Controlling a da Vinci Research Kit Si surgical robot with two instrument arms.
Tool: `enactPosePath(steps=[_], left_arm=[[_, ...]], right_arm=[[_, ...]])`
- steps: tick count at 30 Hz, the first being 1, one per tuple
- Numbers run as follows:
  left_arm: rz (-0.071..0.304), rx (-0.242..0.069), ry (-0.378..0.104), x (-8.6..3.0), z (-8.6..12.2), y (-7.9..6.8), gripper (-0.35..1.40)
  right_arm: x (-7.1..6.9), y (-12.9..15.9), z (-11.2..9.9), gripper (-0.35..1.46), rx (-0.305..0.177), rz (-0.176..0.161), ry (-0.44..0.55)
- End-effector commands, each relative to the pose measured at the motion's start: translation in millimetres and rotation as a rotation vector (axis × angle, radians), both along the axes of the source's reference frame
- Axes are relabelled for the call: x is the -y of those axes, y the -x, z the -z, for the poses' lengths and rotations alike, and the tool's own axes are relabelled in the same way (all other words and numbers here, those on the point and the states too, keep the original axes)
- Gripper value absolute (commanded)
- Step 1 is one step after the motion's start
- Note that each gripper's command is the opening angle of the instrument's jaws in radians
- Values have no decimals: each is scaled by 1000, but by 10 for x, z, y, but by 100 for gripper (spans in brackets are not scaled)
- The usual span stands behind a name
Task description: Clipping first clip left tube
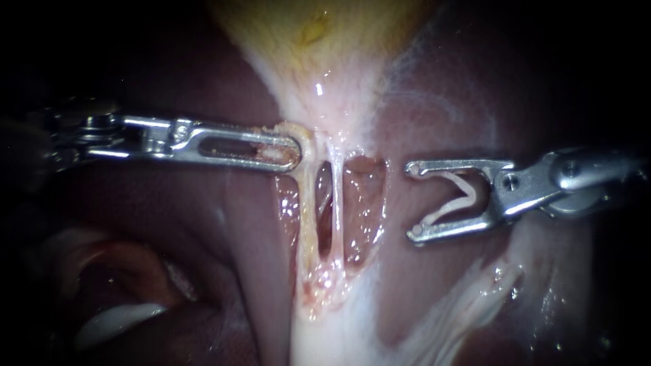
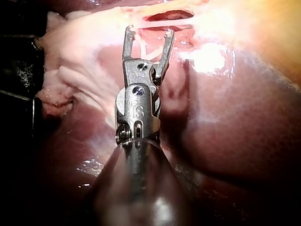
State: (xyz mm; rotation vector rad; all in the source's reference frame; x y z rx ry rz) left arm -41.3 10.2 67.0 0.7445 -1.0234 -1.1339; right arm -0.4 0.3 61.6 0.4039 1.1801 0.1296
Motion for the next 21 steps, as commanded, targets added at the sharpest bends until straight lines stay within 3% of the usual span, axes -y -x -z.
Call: enactPosePath(steps=[1,7,14,21], left_arm=[[0,0,-1,0,1,-1,-35],[-4,5,-12,-6,21,-11,-35],[20,7,-16,-16,67,-36,-35],[22,6,-9,-11,72,-40,-35]], right_arm=[[0,0,0,50,0,0,0],[0,-1,0,50,0,0,0],[0,-3,0,50,-2,3,-2],[0,-7,1,50,-2,1,-2]])
